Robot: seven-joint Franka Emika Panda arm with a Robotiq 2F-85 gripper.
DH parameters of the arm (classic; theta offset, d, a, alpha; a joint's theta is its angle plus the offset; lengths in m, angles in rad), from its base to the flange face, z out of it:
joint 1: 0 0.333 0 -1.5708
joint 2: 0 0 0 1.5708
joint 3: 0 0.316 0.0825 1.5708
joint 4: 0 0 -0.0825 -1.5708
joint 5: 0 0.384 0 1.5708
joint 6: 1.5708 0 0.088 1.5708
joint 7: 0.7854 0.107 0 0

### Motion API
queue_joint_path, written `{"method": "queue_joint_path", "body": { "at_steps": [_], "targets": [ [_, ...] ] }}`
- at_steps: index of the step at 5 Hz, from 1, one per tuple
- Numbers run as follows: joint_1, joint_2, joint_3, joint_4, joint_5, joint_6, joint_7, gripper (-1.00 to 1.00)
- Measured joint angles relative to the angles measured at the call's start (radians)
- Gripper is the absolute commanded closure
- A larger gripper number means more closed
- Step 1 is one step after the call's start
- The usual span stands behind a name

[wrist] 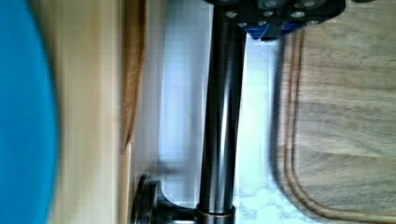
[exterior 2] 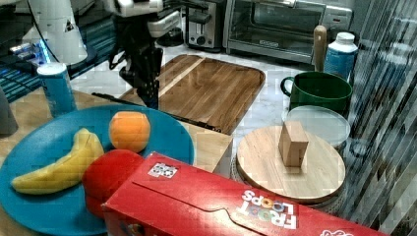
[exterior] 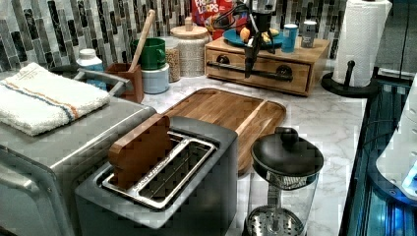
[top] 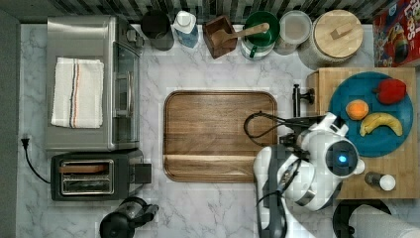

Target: Close the drawer.

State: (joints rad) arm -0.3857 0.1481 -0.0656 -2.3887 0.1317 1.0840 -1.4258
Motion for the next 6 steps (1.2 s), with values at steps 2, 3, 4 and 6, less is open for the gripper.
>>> {"method": "queue_joint_path", "body": {
  "at_steps": [2, 3, 4, 6],
  "targets": [
    [0.003, 0.050, 0.013, 0.059, -0.089, -0.025, -0.022, 1.00],
    [0.015, 0.069, 0.013, 0.076, -0.114, -0.021, -0.022, 1.00],
    [-0.020, 0.077, 0.049, 0.100, -0.151, -0.054, 0.058, 1.00],
    [-0.009, 0.079, 0.041, 0.107, -0.168, -0.069, 0.102, 1.00]
  ]
}}
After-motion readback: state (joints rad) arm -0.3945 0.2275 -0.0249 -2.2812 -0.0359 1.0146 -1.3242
